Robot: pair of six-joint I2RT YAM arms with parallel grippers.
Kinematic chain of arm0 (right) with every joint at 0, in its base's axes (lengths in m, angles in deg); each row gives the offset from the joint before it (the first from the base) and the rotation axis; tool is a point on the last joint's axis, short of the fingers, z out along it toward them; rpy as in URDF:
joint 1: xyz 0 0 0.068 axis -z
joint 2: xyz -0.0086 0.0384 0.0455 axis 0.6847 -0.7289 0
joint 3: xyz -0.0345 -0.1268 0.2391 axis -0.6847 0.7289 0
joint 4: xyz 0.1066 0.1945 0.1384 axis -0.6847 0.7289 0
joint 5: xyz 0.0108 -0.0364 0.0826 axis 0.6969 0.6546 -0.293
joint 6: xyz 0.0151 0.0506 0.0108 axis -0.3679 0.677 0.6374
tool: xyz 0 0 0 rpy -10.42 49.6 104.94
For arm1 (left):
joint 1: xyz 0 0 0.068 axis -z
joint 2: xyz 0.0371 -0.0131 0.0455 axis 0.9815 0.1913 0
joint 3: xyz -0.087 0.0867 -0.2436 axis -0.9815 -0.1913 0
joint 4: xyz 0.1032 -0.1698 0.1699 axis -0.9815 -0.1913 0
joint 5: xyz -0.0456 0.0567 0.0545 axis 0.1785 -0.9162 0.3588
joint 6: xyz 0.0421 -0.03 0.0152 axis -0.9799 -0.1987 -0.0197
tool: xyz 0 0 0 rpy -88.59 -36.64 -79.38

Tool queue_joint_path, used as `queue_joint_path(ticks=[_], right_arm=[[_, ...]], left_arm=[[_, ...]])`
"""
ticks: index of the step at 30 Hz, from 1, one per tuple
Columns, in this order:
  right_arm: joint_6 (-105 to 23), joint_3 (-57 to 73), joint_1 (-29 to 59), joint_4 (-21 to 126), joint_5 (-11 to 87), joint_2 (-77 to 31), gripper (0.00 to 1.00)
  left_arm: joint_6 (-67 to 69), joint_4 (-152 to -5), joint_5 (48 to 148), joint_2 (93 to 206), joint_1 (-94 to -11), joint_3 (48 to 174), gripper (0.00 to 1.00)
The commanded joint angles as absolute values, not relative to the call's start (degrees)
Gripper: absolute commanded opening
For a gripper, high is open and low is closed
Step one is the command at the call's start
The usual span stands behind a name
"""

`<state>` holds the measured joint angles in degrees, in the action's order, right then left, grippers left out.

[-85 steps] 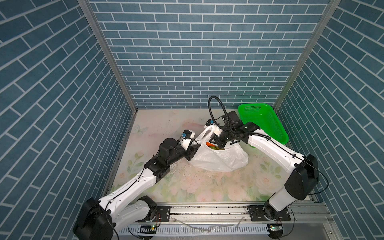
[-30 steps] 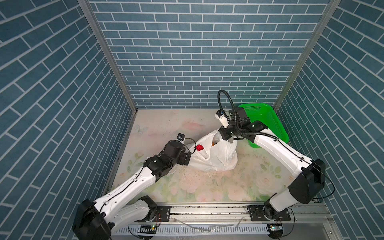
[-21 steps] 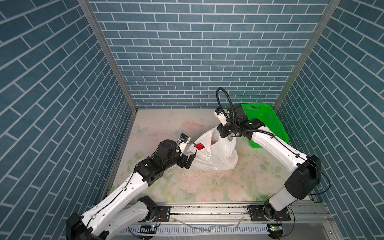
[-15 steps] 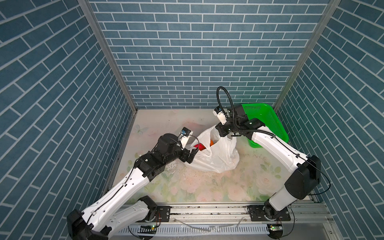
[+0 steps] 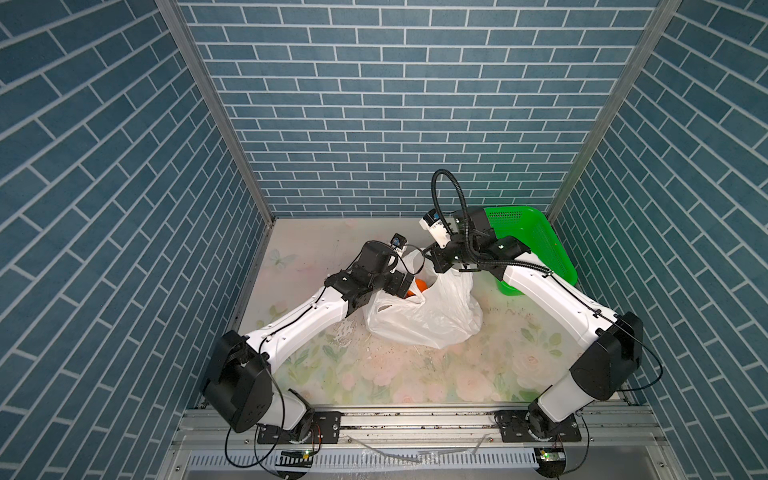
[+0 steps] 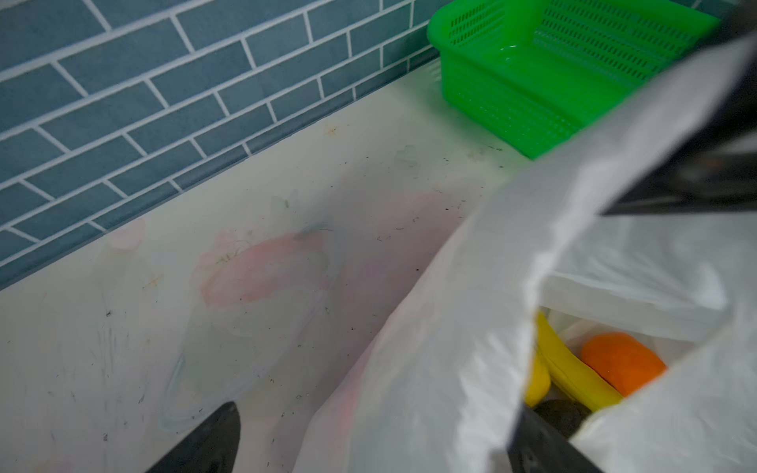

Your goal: Untie the knot of the plastic bag and take out the fruit

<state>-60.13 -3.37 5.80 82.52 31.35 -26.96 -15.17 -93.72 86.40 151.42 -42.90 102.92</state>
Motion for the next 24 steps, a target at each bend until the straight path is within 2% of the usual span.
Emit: queue_joint_path(ticks=[1, 7, 9, 13, 17, 19, 24], right_arm=[[-59.0, -5.3, 5.3, 80.8, 27.1, -24.2, 0.00], [-60.0, -4.4, 5.2, 80.9, 25.9, -23.2, 0.00], [-60.3, -4.4, 5.2, 81.1, 25.8, -23.2, 0.00], [-60.6, -4.1, 5.2, 80.9, 26.0, -23.5, 0.00], [-60.4, -4.2, 5.2, 80.4, 26.2, -24.3, 0.00], [-60.7, -4.6, 5.3, 80.4, 26.4, -25.1, 0.00], [-60.7, -5.9, 5.3, 80.8, 27.1, -26.9, 0.00]], left_arm=[[-13.8, -91.6, 82.8, 154.2, -44.6, 105.9, 1.00], [-11.4, -100.2, 75.3, 160.3, -48.4, 108.1, 1.00], [-10.6, -101.6, 74.8, 160.2, -50.0, 106.8, 0.95], [-10.0, -102.9, 76.2, 158.4, -52.4, 104.0, 0.69], [-10.1, -102.4, 78.7, 155.1, -52.6, 102.1, 0.27], [-9.9, -102.5, 80.3, 153.9, -52.6, 101.9, 0.13], [-9.3, -103.7, 83.1, 151.4, -52.3, 101.4, 0.00]])
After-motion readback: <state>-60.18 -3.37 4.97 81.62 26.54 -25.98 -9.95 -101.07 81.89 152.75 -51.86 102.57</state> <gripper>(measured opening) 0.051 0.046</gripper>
